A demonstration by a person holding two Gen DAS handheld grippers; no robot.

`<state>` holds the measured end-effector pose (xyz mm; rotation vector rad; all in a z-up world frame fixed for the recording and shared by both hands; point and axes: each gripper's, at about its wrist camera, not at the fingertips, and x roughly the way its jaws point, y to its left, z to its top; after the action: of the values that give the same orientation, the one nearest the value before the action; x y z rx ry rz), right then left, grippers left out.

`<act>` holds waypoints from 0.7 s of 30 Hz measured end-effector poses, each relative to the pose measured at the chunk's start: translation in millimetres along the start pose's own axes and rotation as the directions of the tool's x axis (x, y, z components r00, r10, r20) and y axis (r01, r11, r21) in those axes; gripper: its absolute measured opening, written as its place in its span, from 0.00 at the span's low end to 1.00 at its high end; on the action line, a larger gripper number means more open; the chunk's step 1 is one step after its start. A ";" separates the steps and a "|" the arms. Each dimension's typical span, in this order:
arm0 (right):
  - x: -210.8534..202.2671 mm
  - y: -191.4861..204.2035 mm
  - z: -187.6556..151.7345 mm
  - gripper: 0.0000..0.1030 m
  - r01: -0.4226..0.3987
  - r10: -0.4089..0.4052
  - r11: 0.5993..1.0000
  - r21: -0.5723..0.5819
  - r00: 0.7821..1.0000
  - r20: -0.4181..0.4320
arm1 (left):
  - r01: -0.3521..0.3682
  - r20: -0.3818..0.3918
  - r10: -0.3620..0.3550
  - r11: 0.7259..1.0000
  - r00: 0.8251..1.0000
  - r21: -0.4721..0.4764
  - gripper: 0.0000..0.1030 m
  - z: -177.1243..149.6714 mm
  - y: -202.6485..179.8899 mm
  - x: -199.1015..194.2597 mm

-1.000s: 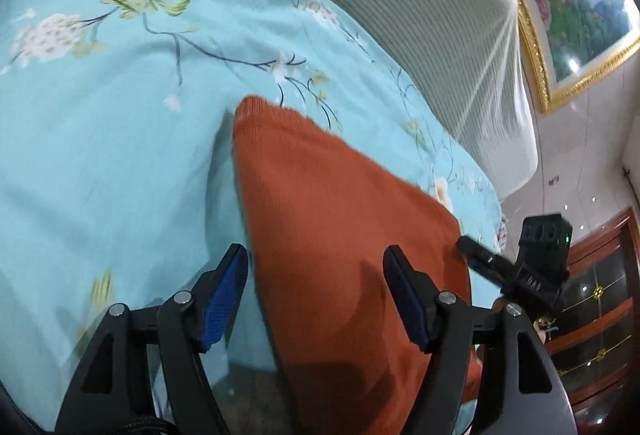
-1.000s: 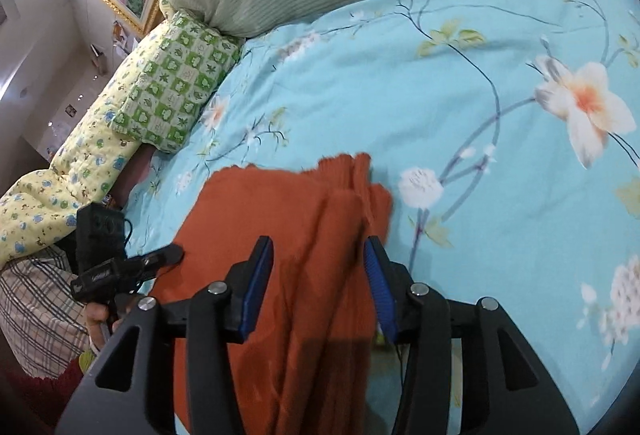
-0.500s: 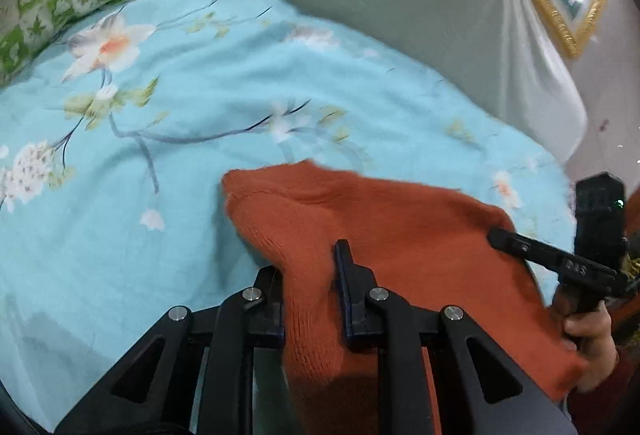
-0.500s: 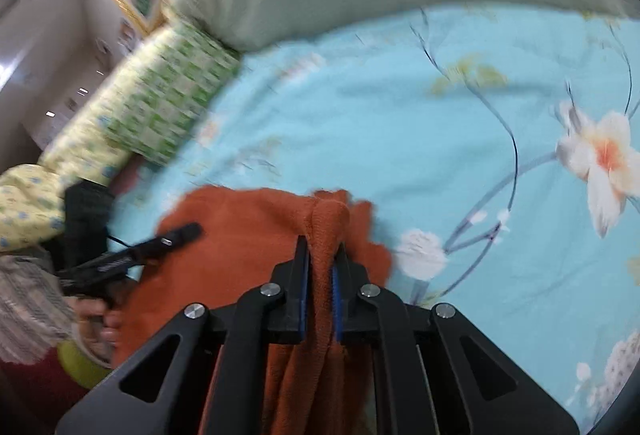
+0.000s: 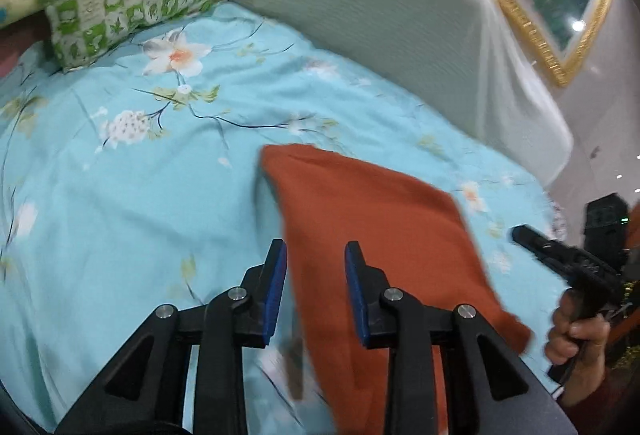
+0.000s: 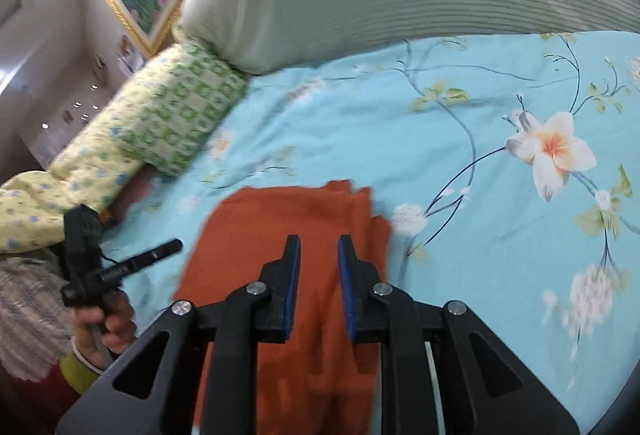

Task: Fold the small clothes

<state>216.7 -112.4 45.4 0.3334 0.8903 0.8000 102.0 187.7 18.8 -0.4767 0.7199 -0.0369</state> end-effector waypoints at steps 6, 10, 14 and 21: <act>0.2 31.5 -41.5 0.20 -0.081 0.081 0.997 0.007 0.995 -0.050 | 0.161 0.002 -0.161 0.987 0.987 -0.020 0.35 -36.0 -31.1 -8.5; 27.0 21.2 -55.0 0.19 0.034 -0.030 0.999 0.026 0.989 -0.142 | 0.149 -0.117 -0.159 0.985 0.980 -0.090 0.35 -55.5 -25.4 20.2; 35.3 -1.9 -73.9 0.08 0.114 -0.112 0.993 0.005 0.979 -0.173 | 0.156 -0.125 -0.164 0.986 0.979 -0.066 0.35 -81.1 -25.5 14.3; 17.3 -8.0 -82.9 0.05 0.139 -0.133 0.990 0.037 0.981 -0.142 | 0.195 -0.130 -0.208 0.975 0.969 -0.108 0.35 -104.8 -12.6 -13.6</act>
<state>161.0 -109.9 -18.8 0.2570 1.0531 0.6823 26.1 136.4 -35.3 -0.6421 0.8115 -0.2299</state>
